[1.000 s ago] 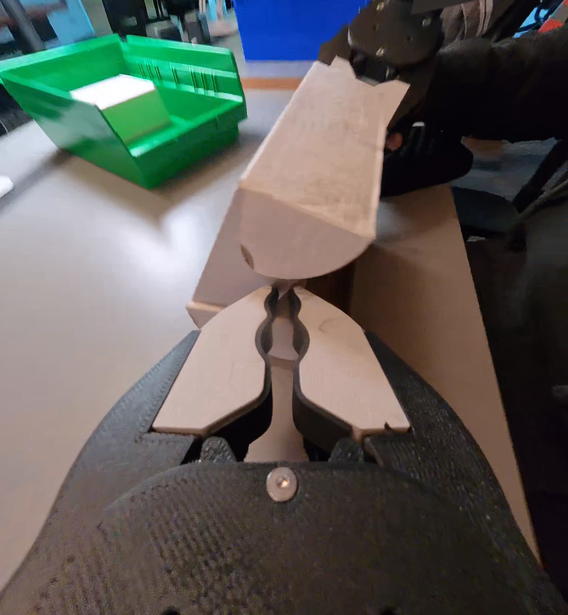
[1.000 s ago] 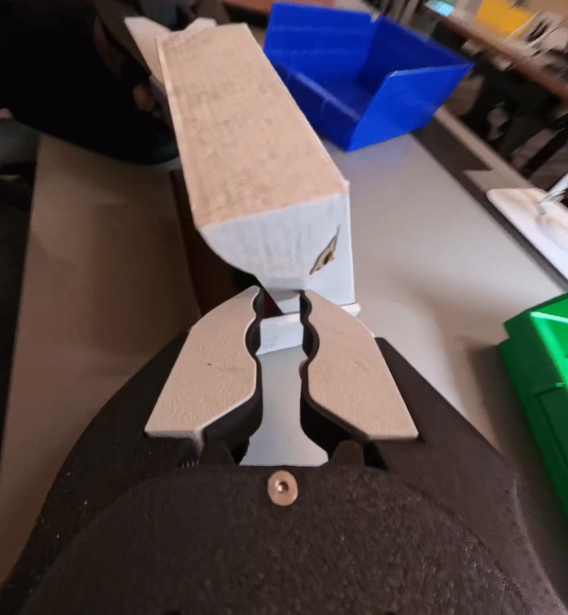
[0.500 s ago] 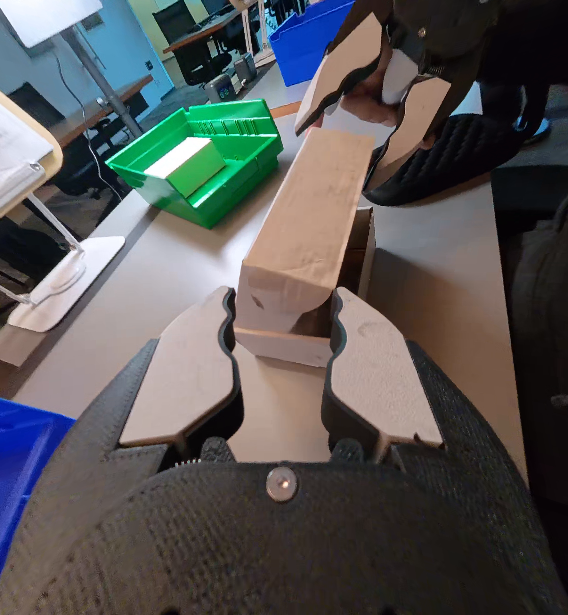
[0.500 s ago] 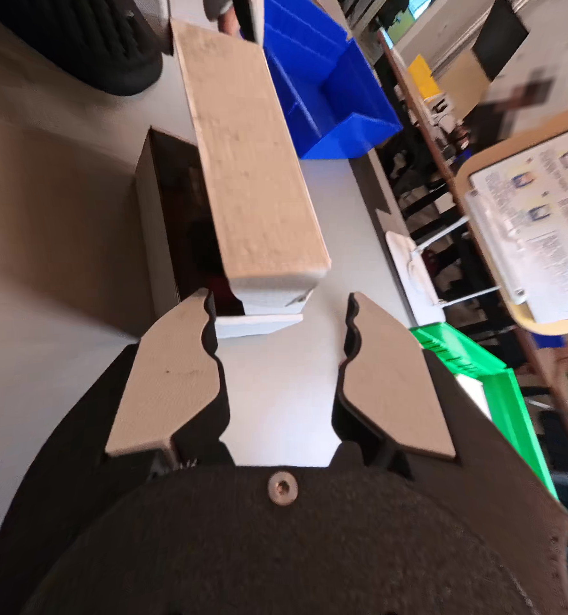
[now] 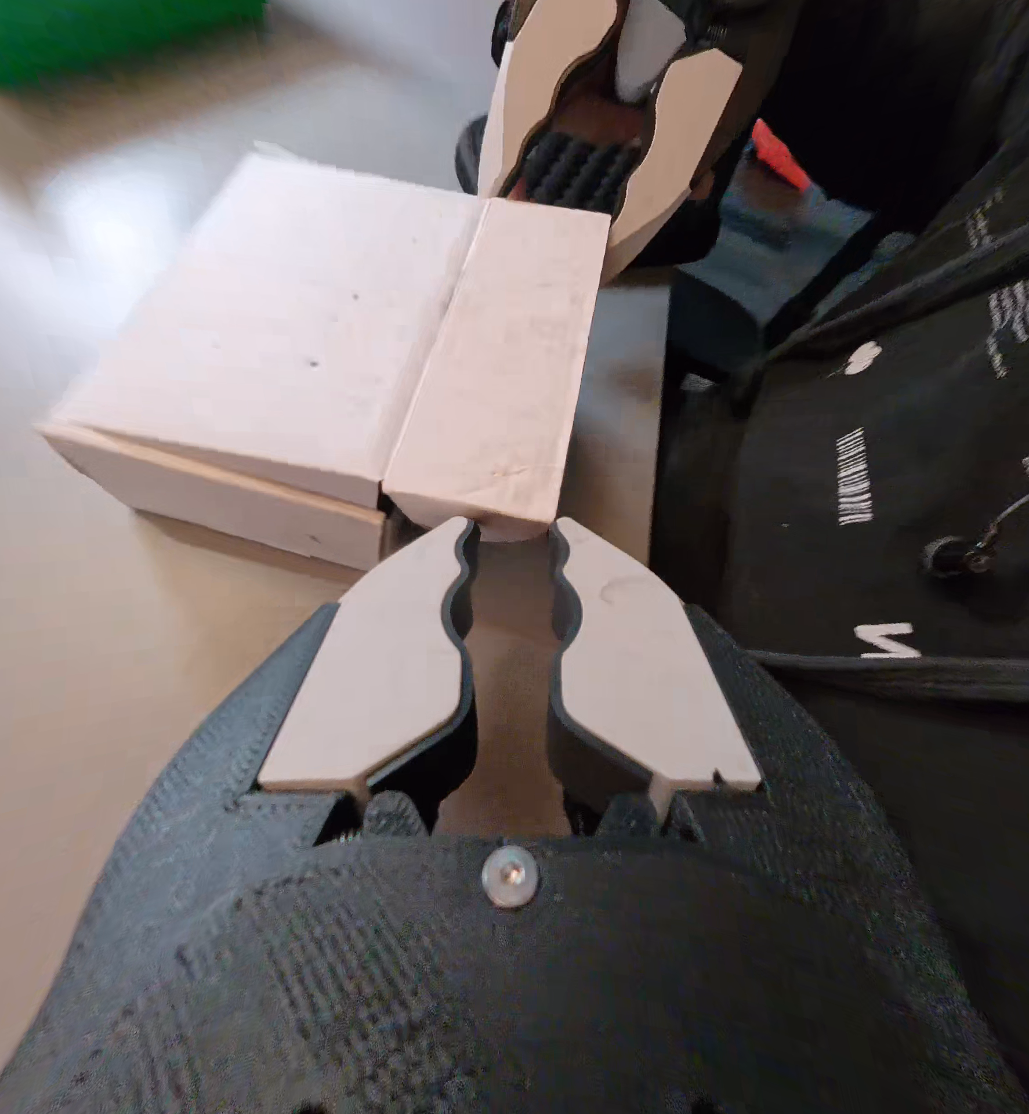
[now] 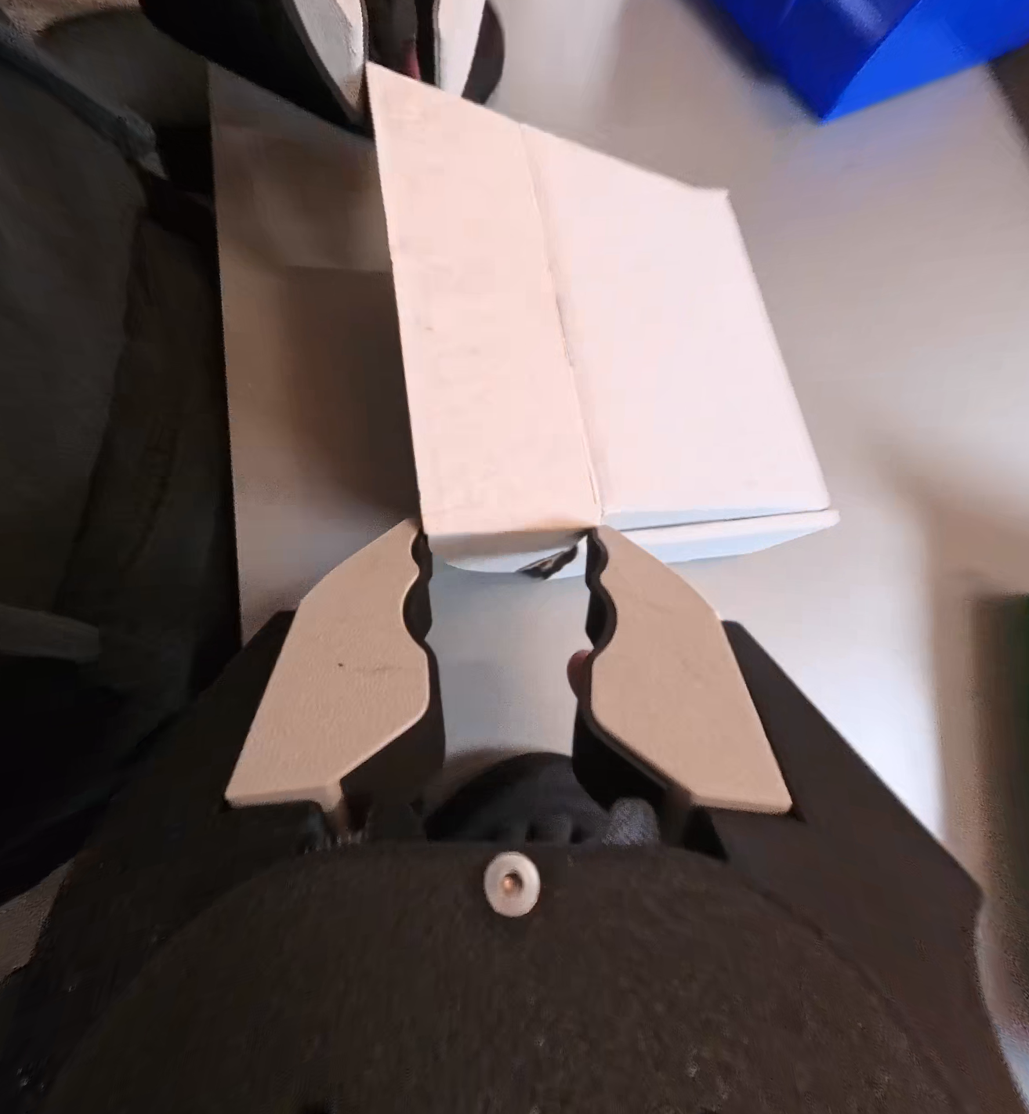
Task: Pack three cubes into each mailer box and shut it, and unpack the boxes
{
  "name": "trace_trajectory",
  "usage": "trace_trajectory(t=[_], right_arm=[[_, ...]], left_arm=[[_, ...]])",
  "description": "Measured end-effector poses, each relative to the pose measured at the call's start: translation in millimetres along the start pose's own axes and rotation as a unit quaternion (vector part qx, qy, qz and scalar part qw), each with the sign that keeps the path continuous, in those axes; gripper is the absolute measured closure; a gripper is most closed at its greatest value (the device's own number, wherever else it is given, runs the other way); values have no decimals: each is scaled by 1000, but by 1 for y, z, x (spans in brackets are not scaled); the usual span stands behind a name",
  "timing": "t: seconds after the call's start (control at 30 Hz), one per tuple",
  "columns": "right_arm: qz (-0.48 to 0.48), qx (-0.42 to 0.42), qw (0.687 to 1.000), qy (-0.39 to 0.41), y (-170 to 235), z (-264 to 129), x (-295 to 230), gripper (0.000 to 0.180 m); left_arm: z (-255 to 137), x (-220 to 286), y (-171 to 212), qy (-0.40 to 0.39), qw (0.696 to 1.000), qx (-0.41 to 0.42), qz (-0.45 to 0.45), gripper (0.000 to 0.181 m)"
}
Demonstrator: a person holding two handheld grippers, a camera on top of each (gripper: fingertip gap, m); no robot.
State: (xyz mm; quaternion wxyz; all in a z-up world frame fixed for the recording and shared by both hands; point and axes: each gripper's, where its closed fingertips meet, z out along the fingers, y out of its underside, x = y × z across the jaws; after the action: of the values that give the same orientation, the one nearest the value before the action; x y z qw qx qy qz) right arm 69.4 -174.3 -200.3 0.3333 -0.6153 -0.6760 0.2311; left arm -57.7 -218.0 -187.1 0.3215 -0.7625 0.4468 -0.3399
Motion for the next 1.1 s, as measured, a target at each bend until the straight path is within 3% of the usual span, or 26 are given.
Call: trace_trajectory(t=[0.27,0.5,0.67,0.73,0.87,1.1], right_arm=[[100,-12,995,-20,4,3,1,131],[1,-10,999,44,-2,-4,5,125],[-80,18,989,119,-8,-7,10,128],[-86,34,988,123,-8,-6,8,129],[-69,18,992,104,1,0,4,129],[51,-7,998,34,10,6,-3,129]], left_arm=[[10,5,8,98,980,31,-169,161],[1,-10,6,-18,998,26,-46,150],[3,-11,0,-94,994,33,43,134],[7,-12,1,-111,992,25,57,138],[14,-14,9,-120,991,8,50,145],[21,-7,16,-44,995,21,-82,152]])
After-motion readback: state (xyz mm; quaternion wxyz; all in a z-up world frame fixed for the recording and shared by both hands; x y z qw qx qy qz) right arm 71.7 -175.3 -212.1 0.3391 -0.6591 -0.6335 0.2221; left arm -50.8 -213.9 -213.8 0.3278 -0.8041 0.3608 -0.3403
